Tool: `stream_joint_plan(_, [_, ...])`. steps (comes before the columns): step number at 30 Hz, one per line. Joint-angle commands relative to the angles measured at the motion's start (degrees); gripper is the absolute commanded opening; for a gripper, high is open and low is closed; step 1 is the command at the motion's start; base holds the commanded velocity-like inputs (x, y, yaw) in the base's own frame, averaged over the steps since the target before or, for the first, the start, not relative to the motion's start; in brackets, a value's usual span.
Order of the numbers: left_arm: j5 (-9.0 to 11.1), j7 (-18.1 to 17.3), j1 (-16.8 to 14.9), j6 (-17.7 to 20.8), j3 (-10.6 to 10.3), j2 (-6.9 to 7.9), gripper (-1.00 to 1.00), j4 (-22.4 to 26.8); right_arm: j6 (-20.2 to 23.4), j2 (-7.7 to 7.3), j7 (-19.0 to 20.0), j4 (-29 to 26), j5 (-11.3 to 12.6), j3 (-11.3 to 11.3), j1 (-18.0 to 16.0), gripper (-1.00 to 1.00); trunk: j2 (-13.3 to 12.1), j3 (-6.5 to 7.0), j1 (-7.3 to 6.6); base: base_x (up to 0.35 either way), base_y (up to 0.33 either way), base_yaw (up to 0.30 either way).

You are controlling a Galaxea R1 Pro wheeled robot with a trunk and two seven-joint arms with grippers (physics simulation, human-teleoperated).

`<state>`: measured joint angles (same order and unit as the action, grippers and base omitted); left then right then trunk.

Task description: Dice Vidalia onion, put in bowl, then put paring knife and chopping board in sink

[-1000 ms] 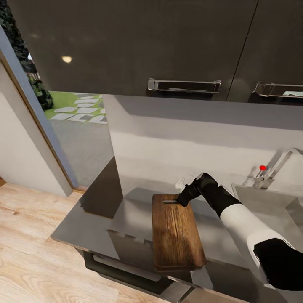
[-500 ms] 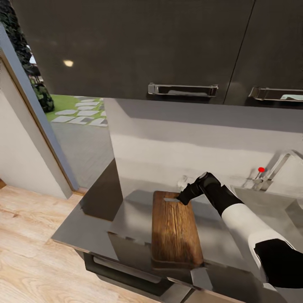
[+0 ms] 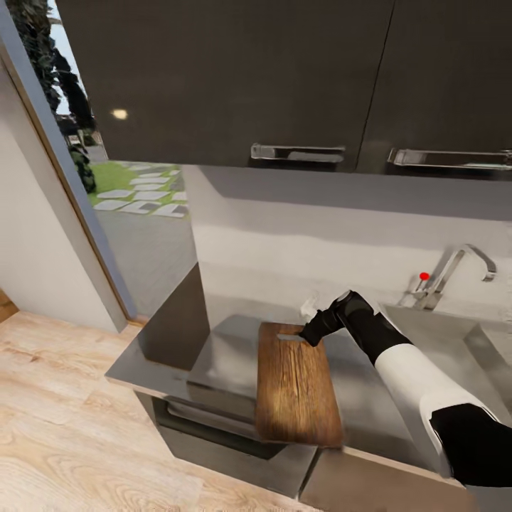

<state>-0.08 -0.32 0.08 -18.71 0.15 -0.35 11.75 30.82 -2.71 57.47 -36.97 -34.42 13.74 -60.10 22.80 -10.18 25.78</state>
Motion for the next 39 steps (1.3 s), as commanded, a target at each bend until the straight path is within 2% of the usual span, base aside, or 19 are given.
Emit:
stream_joint_plan(1, [0.0, 0.0, 0.0, -0.1, 0.0, -0.01, 1.00, 0.1, 0.3, -0.06, 0.3, -0.1, -0.2, 0.1, 0.0, -1.00, 0.1, -0.02, 0.00, -0.329, 0.000, 0.000])
stream_joint_plan(7, [0.0, 0.0, 0.0, -0.1, 0.0, -0.01, 1.00, 0.0, 0.6, -0.51, 0.3, -0.2, -0.2, -0.8, 0.0, -1.00, 0.1, 0.52, 0.00, -0.288, 0.000, 0.000])
stream_joint_plan(10, [0.0, 0.0, 0.0, -0.1, 0.0, -0.01, 1.00, 0.0, 2.5, -0.88, 0.2, -0.4, -0.2, -2.3, 0.0, -1.00, 0.1, 0.78, 0.00, -0.087, 0.000, 0.000])
stream_joint_plan(13, [0.1, 0.0, 0.0, -0.1, 0.0, -0.01, 1.00, 0.0, 6.1, -1.23, 0.2, -2.2, -0.2, -5.4, 0.0, -1.00, 0.1, 0.93, 0.00, -0.027, 0.000, 0.000])
stream_joint_plan(17, [0.2, 0.0, 0.0, -0.1, 0.0, -0.01, 1.00, 0.0, 8.0, -1.43, -0.2, -3.9, -0.3, -8.3, -0.1, -1.00, 0.1, 0.98, 0.00, -0.008, 0.000, 0.000])
stream_joint_plan(20, [0.1, 0.0, 0.0, -0.1, 0.0, -0.01, 1.00, 0.0, 9.3, -1.45, -2.1, -4.4, -0.4, -9.4, -0.1, -1.00, 0.1, 0.99, 0.00, -0.001, 0.000, 0.000])
stream_joint_plan(24, [0.0, 0.0, 0.0, -0.1, 0.0, -0.01, 1.00, 0.0, 13.5, -1.41, -5.9, -4.6, -0.4, -9.7, -0.1, -1.00, 0.1, 0.99, 0.00, 0.000, 0.000, 0.000])
stream_joint_plan(27, [0.0, 0.0, 0.0, -0.1, 0.1, -0.01, 1.00, 0.1, 15.8, -1.17, -11.8, -6.8, -0.3, -10.4, -0.1, -1.00, 0.1, 1.00, 0.00, 0.000, 0.000, 0.000])
stream_joint_plan(28, [0.0, -0.1, 0.0, -0.1, 0.1, -0.02, 1.00, 0.2, 16.5, -0.94, -14.7, -8.4, -0.2, -11.5, -0.1, -1.00, 0.1, 1.00, 0.00, 0.000, 0.000, 0.000])
stream_joint_plan(30, [-0.1, 0.0, 0.0, -0.1, 0.1, -0.06, 1.00, 0.3, 18.3, 0.00, -21.0, -10.9, -0.2, -15.6, -0.1, -1.00, 0.1, 1.00, 0.00, 0.000, 0.000, 0.000])
stream_joint_plan(31, [-0.1, -0.1, 0.0, -0.1, 0.1, -0.08, 1.00, 0.3, 19.1, 0.94, -24.5, -11.5, -0.2, -18.2, -0.1, -1.00, 0.1, 1.00, 0.00, 0.000, 0.000, 0.000])
stream_joint_plan(32, [-0.1, -0.1, 0.0, -0.1, 0.1, -0.08, 1.00, 0.3, 19.4, 1.51, -26.4, -11.8, -0.2, -19.4, -0.1, -1.00, 0.1, 1.00, 0.00, 0.000, 0.000, 0.000])
stream_joint_plan(33, [-0.1, -0.1, 0.0, -0.2, 0.1, -0.05, 1.00, 0.3, 19.9, 2.95, -31.0, -12.1, -0.2, -21.6, -0.1, -1.00, 0.1, 1.00, 0.00, 0.000, 0.000, 0.000])
stream_joint_plan(34, [0.0, -0.1, 0.0, -0.2, 0.1, -0.04, 1.00, 0.3, 20.1, 4.46, -36.3, -12.3, -0.2, -23.1, -0.1, -1.00, 0.1, 1.00, 0.00, 0.000, 0.000, 0.000])
stream_joint_plan(35, [0.0, -0.1, 0.0, -0.2, 0.1, -0.03, 1.00, 0.3, 20.3, 6.65, -45.8, -12.5, -0.1, -24.7, -0.1, -1.00, 0.1, 1.00, 0.00, 0.000, 0.000, 0.000])
stream_joint_plan(37, [0.0, -0.1, 0.0, -0.2, 0.1, -0.03, 1.00, 0.3, 20.6, 8.17, -53.2, -12.7, 0.6, -25.5, -0.1, -1.00, 0.1, 1.00, 0.00, 0.000, 0.000, 0.000])
stream_joint_plan(39, [0.0, -0.1, 0.0, -0.2, 0.1, -0.03, 1.00, 0.3, 20.8, 9.49, -57.9, -12.9, 2.2, -25.8, -0.1, -1.00, 0.1, 1.00, 0.00, 0.000, 0.000, 0.000])
